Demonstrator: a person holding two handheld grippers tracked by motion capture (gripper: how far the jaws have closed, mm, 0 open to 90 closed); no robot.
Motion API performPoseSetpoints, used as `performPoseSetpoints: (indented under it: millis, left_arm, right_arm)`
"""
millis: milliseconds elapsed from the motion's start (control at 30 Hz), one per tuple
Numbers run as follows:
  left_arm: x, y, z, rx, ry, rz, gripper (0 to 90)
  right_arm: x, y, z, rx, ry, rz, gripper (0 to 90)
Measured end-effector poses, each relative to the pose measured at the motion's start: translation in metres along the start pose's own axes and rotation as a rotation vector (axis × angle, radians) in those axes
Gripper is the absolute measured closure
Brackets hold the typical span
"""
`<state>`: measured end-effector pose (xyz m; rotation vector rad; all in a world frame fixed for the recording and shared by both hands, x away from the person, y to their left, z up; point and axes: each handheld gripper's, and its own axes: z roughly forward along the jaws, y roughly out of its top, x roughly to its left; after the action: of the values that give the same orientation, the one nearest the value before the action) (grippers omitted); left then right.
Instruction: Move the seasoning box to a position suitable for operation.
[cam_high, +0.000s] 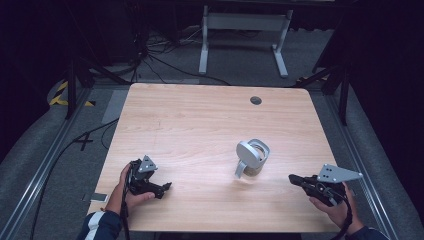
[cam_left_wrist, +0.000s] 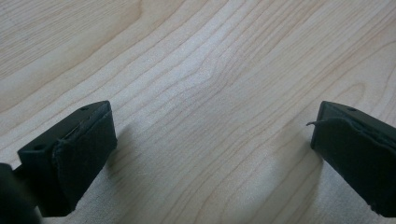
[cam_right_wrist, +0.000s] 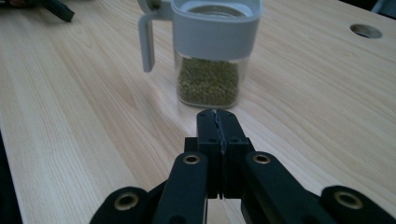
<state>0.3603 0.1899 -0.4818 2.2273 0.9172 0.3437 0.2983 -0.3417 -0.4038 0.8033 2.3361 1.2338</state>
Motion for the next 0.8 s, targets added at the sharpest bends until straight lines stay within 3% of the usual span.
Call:
performPoseSetpoints:
  millis: [400, 800]
  left_arm:
    - [0.0, 0.0, 0.0, 0.0, 0.0, 0.0, 0.4]
    - [0.0, 0.0, 0.0, 0.0, 0.0, 0.0, 0.5]
  right_arm:
    - [0.023, 0.05, 0.021, -0.056, 0.067, -0.09, 89.6]
    - [0.038, 0.07, 0.031, -0.082, 0.113, -0.135, 89.6]
